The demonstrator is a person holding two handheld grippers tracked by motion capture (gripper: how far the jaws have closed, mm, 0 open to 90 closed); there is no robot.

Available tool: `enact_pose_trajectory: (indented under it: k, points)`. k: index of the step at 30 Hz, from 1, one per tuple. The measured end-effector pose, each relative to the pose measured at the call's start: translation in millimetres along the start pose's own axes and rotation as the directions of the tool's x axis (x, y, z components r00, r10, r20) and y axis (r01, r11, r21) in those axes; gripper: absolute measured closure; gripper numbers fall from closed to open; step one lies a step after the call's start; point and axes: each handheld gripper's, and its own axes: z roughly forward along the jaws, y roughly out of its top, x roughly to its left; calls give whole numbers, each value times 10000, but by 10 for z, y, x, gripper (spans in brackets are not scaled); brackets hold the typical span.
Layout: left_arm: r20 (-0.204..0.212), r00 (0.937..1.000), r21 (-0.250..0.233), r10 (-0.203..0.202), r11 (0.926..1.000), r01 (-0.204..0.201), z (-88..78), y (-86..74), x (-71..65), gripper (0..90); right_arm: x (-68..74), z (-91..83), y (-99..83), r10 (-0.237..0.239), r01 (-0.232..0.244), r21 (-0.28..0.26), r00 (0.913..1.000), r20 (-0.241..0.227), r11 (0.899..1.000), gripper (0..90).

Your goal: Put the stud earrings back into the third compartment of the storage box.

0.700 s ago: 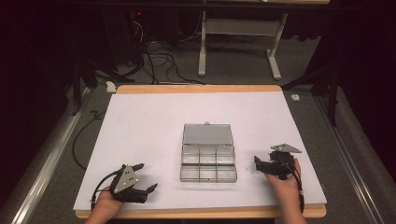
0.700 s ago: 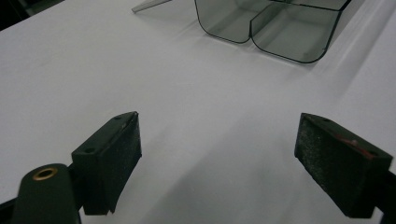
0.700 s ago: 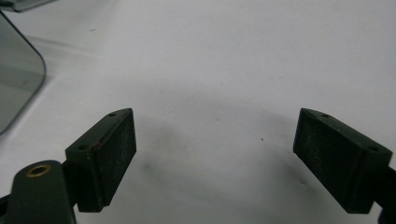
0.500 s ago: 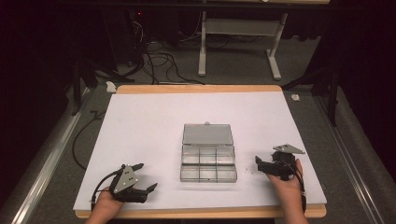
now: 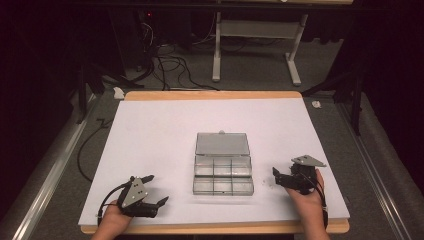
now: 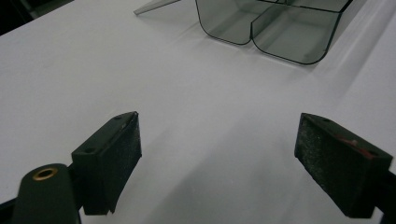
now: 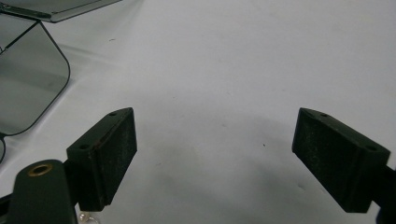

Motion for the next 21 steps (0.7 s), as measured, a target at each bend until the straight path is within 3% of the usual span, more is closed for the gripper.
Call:
enact_pose_trajectory:
  k: [6, 11, 21]
  points:
    - [7, 10000, 28, 37, 10000, -37, 4, 1, -5, 154, 19, -29, 16, 50, -48, 136, 9999, -126, 9999, 161]
    - [-20, 10000, 54, 84, 10000, -84, 6, 2, -11, 154, 55, -70, 35, -194, 193, -25, 9997, -132, 9998, 168]
    - [-24, 10000, 63, 52, 10000, -52, 5, 2, -6, 154, 102, -158, 64, 48, -46, 69, 9995, -319, 10000, 184]
